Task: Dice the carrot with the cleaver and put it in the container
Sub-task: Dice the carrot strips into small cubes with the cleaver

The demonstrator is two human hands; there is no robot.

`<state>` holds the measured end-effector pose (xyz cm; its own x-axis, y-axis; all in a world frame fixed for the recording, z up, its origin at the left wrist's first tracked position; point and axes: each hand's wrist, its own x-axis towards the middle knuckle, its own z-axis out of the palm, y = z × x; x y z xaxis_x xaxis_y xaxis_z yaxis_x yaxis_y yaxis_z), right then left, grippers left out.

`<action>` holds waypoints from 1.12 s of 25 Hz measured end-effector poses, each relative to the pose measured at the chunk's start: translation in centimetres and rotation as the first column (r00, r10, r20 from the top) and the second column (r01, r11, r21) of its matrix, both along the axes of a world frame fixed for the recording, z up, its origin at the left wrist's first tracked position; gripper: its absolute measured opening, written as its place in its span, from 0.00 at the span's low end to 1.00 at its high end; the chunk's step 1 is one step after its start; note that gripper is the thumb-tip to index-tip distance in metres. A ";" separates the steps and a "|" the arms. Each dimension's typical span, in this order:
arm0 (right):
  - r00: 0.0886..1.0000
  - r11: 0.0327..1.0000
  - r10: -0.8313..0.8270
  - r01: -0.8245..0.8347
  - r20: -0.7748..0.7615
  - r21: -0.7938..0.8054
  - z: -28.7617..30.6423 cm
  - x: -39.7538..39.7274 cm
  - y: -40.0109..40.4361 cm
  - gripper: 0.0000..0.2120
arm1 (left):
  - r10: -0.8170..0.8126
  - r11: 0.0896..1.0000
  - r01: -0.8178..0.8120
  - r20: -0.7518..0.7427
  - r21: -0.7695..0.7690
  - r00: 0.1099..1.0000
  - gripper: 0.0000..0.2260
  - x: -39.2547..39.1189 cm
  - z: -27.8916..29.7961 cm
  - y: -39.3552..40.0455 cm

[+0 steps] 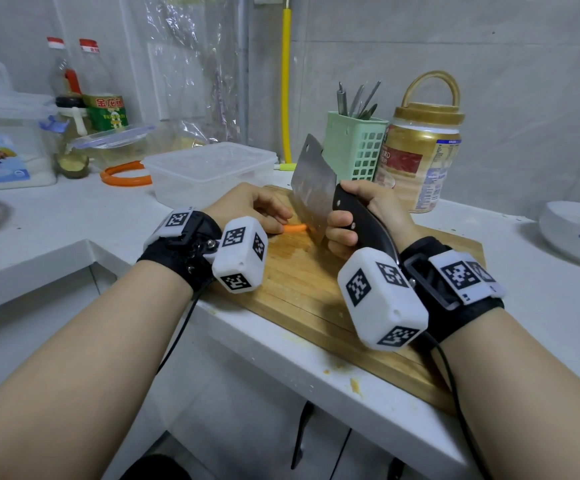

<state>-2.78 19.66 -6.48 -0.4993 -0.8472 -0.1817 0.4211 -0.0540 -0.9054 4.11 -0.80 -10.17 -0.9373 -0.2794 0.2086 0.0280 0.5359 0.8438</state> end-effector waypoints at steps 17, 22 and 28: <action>0.995 0.981 0.014 0.006 -0.100 0.196 0.9 0.1 -1.2 0.12 | 0.009 0.998 -0.010 -0.010 -0.064 1.000 0.11 0.3 0.2 0.2; 0.999 0.982 -0.021 0.030 -0.049 0.187 0.9 -0.1 -1.5 0.10 | 0.005 0.998 -0.003 0.032 -0.067 0.999 0.13 0.1 0.4 0.1; 0.998 0.986 -0.050 0.055 -0.038 0.159 0.1 -0.3 -1.2 0.11 | -0.003 0.997 0.005 0.028 -0.076 1.000 0.15 0.0 0.2 0.0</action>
